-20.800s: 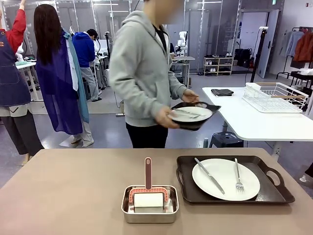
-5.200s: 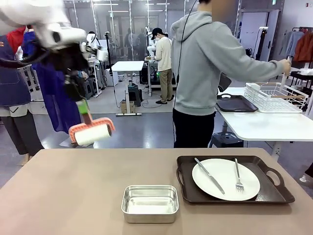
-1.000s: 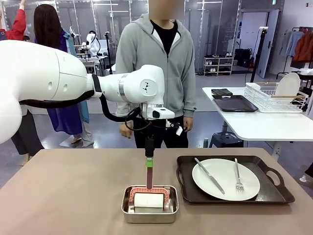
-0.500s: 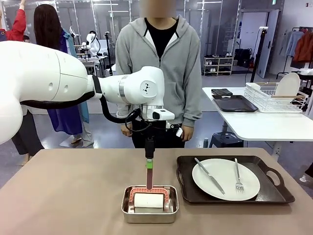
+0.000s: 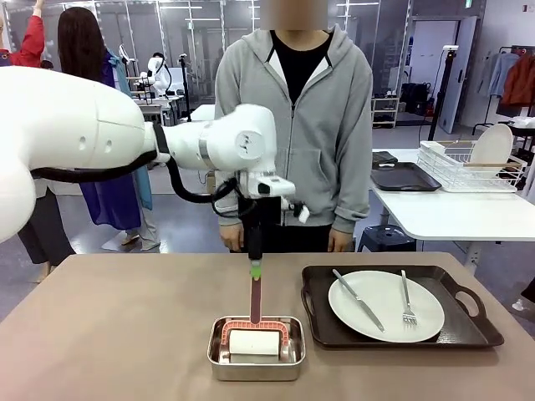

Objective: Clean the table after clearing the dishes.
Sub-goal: When the right (or left) Handle tray is removed, use the right hand (or left hand) to clean the right (or left) side of the table with the Lint Roller.

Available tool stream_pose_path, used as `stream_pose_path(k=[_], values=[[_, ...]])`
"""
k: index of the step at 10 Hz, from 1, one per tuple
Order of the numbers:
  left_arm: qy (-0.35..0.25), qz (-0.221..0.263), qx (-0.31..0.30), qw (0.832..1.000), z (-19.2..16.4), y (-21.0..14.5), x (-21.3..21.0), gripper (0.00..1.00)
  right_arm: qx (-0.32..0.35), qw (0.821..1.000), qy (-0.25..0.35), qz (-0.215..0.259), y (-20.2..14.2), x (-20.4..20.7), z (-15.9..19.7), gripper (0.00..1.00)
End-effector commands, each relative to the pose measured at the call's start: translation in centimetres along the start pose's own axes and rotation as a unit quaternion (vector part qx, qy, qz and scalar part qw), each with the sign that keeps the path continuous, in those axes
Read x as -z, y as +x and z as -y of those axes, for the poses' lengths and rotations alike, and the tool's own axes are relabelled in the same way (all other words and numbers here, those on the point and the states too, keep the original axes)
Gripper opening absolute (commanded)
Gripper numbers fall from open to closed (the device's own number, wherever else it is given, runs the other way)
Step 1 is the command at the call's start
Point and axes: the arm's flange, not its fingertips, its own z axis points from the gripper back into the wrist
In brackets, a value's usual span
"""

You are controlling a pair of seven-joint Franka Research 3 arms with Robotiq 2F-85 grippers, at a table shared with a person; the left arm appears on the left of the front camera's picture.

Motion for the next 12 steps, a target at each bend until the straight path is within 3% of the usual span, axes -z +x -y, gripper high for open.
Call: stream_pose_path(k=[1, 3, 4, 6, 9, 12], values=[[-0.013, 0.138, -0.059, 0.989, 1.7, -7.8, -5.3, 1.00, 0.001, 1.000, 0.001, 0.002, 0.1, 0.0, -0.4, 1.00], [-0.053, 0.280, -0.113, 0.952, 3.5, -17.7, -6.0, 1.00, 0.001, 1.000, 0.001, 0.002, 0.1, 0.0, -0.4, 1.00], [-0.085, 0.371, -0.142, 0.914, 4.7, -24.3, -4.9, 1.00, 0.001, 1.000, 0.001, 0.002, 0.1, 0.0, -0.4, 1.00], [-0.098, 0.466, -0.179, 0.861, 7.1, -35.0, -2.2, 1.00, 0.001, 1.000, 0.001, 0.002, 0.1, 0.0, -0.4, 1.00], [-0.147, 0.573, -0.231, 0.772, 9.1, -50.2, 2.3, 1.00, 0.001, 1.000, 0.001, 0.002, 0.1, 0.0, -0.4, 1.00], [-0.177, 0.587, -0.311, 0.726, 11.0, -63.8, 7.5, 1.00, 0.001, 1.000, 0.001, 0.002, 0.1, 0.0, -0.4, 1.00]])
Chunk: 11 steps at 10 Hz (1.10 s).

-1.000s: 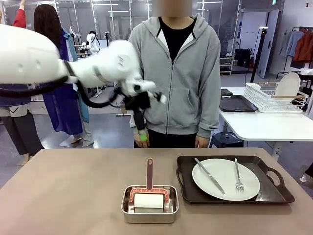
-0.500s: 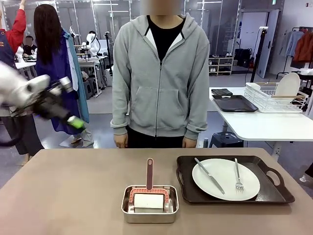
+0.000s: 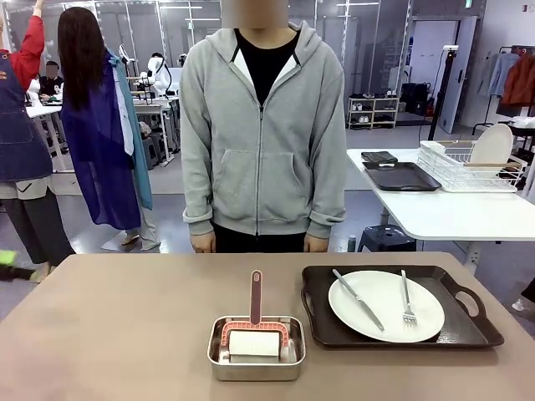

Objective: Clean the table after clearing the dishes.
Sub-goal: When the right (or left) Handle tray is removed, use the right hand (or left hand) to clean the right (or left) side of the table with the Lint Roller.

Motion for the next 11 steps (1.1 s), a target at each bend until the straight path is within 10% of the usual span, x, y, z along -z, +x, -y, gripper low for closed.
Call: stream_pose_path(k=[1, 11], values=[[-0.014, 0.004, 0.008, 1.000, -3.1, -1.4, -5.4, 1.00, 0.001, 1.000, 0.001, 0.001, 0.0, 0.1, -0.3, 1.00], [0.019, 0.017, -0.024, 0.999, -4.1, -4.3, -8.0, 1.00, 0.001, 1.000, 0.001, 0.001, 0.0, 0.1, -0.3, 1.00]])
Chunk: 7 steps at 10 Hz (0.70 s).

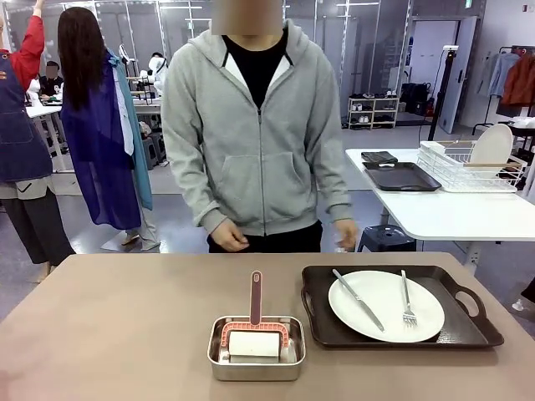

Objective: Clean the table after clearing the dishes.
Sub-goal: When the right (or left) Handle tray is removed, use the right hand (or left hand) to clean the right (or left) side of the table with the Lint Roller.

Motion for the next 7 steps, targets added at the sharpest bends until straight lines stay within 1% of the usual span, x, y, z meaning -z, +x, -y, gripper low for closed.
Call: stream_pose_path(k=[1, 7], values=[[0.002, 0.001, -0.005, 1.000, 0.78, -0.40, 0.21, 1.00, 0.001, 1.000, 0.001, 0.002, 0.05, 0.03, -0.36, 1.00], [0.002, 0.001, -0.005, 1.000, 0.78, -0.40, 0.21, 1.00, 0.001, 1.000, 0.001, 0.002, 0.05, 0.03, -0.36, 1.00]])
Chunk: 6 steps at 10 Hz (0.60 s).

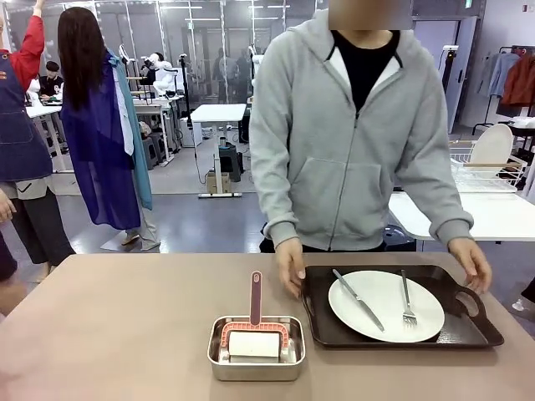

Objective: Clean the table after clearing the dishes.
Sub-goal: When the right (or left) Handle tray is removed, use the right hand (or left hand) to clean the right (or left) side of the table with the Lint Roller.

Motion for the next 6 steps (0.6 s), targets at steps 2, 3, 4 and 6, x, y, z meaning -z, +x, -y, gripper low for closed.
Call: stream_pose_path(k=[2, 3, 4, 6], values=[[0.002, 0.001, -0.005, 1.000, 0.80, -0.33, 0.17, 1.00, 0.001, 1.000, 0.001, 0.002, 0.05, 0.03, -0.36, 1.00], [0.002, 0.001, -0.005, 1.000, 0.80, -0.33, 0.17, 1.00, 0.001, 1.000, 0.001, 0.002, 0.05, 0.03, -0.36, 1.00], [0.002, 0.001, -0.005, 1.000, 0.80, -0.33, 0.17, 1.00, 0.001, 1.000, 0.001, 0.002, 0.05, 0.03, -0.36, 1.00], [0.002, 0.001, -0.005, 1.000, 0.80, -0.33, 0.17, 1.00, 0.001, 1.000, 0.001, 0.002, 0.05, 0.03, -0.36, 1.00]])
